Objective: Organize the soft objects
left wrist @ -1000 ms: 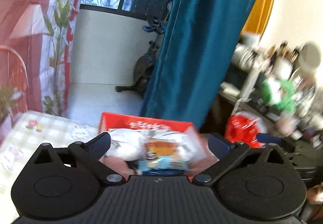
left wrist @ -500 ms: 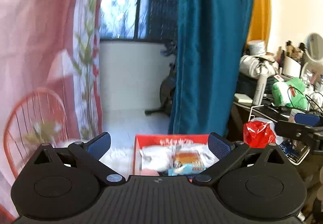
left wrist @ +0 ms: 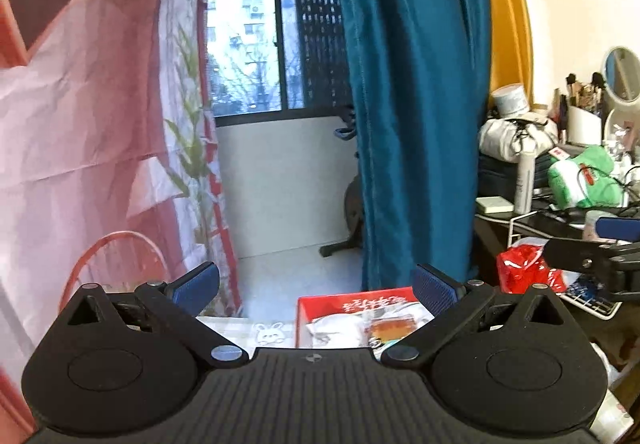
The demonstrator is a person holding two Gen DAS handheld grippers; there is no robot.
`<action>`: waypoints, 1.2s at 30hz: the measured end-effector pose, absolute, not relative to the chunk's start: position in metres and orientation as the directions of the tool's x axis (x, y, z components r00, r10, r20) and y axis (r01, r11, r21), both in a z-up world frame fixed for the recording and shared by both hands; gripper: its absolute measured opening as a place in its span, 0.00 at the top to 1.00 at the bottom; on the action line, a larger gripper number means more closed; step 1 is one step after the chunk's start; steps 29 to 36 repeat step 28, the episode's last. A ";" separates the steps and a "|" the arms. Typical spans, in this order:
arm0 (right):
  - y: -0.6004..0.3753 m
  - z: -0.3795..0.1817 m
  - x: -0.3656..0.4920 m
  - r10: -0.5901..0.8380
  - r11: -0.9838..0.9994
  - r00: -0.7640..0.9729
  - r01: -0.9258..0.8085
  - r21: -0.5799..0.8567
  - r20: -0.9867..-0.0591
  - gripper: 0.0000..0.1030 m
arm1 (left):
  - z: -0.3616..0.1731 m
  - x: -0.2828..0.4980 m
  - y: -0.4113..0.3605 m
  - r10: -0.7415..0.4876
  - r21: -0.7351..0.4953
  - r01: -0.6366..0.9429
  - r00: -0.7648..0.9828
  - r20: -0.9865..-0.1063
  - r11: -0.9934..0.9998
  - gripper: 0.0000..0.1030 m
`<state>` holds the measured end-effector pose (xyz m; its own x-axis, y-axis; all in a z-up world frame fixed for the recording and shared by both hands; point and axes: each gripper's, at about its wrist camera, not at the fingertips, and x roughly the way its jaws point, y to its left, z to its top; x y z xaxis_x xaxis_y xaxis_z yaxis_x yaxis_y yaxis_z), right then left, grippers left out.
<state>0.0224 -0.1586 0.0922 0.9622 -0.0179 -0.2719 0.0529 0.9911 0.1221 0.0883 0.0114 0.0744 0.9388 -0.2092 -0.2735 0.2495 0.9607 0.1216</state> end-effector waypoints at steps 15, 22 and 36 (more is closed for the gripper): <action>-0.161 0.090 0.016 -0.054 0.989 0.956 0.092 0.119 -0.290 0.00 | 0.072 0.083 0.016 -0.233 0.097 0.270 0.928 -0.290 0.958 0.00; -0.161 0.087 0.018 -0.051 0.988 0.953 0.092 0.122 -0.300 0.00 | 0.068 0.083 0.018 -0.244 0.072 0.278 0.921 -0.304 0.958 0.00; -0.160 0.086 0.018 -0.047 0.989 0.951 0.087 0.118 -0.305 0.00 | 0.067 0.083 0.017 -0.245 0.071 0.278 0.922 -0.301 0.958 0.00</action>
